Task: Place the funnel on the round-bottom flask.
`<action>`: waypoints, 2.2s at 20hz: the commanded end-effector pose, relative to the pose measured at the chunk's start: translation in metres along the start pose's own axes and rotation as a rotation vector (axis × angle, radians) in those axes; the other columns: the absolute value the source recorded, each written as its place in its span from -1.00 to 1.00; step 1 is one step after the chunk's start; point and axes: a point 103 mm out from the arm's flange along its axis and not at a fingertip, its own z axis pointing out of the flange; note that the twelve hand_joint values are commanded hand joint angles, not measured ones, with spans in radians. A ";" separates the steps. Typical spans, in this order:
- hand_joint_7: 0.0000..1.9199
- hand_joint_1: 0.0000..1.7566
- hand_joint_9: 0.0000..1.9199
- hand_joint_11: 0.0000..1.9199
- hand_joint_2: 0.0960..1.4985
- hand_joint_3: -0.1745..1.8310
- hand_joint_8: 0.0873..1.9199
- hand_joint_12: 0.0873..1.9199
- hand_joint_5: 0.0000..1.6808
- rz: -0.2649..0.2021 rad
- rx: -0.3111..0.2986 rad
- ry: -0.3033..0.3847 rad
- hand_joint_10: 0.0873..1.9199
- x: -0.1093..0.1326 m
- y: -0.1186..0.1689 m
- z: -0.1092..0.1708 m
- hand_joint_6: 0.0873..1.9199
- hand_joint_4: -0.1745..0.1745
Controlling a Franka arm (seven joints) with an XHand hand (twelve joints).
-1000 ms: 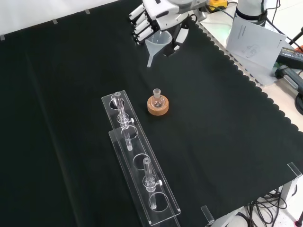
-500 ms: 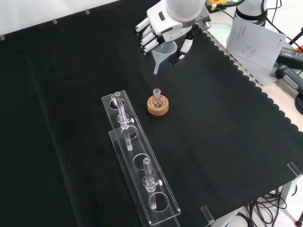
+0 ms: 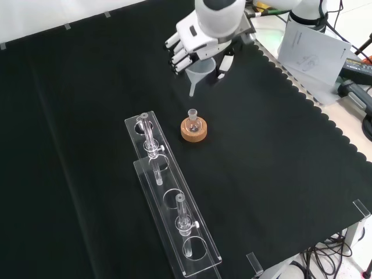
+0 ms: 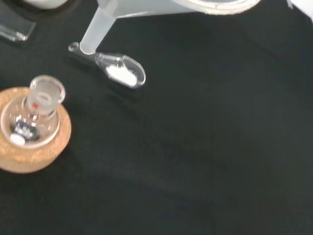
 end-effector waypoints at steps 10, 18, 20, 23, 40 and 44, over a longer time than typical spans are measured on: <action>-0.35 -0.12 -0.07 -0.52 -0.08 -0.26 -0.19 0.33 -0.28 -0.041 0.036 -0.032 -0.38 0.029 0.007 0.023 -0.25 -0.26; -0.35 -0.12 -0.07 -0.52 -0.08 -0.27 -0.19 0.33 -0.28 -0.047 0.023 0.015 -0.37 0.004 0.015 0.037 -0.25 -0.26; -0.35 -0.12 -0.07 -0.52 -0.08 -0.27 -0.19 0.33 -0.28 -0.048 0.027 -0.003 -0.37 0.006 0.016 0.035 -0.25 -0.26; -0.35 -0.12 -0.07 -0.52 -0.08 -0.27 -0.18 0.33 -0.28 -0.048 0.035 -0.018 -0.37 0.023 0.021 0.023 -0.25 -0.26; -0.35 -0.12 -0.07 -0.52 -0.07 -0.27 -0.18 0.33 -0.27 -0.058 0.041 -0.005 -0.37 0.031 0.023 0.023 -0.25 -0.26; -0.35 -0.12 -0.07 -0.52 -0.07 -0.27 -0.18 0.33 -0.27 -0.064 0.039 0.024 -0.37 0.008 0.026 0.039 -0.25 -0.26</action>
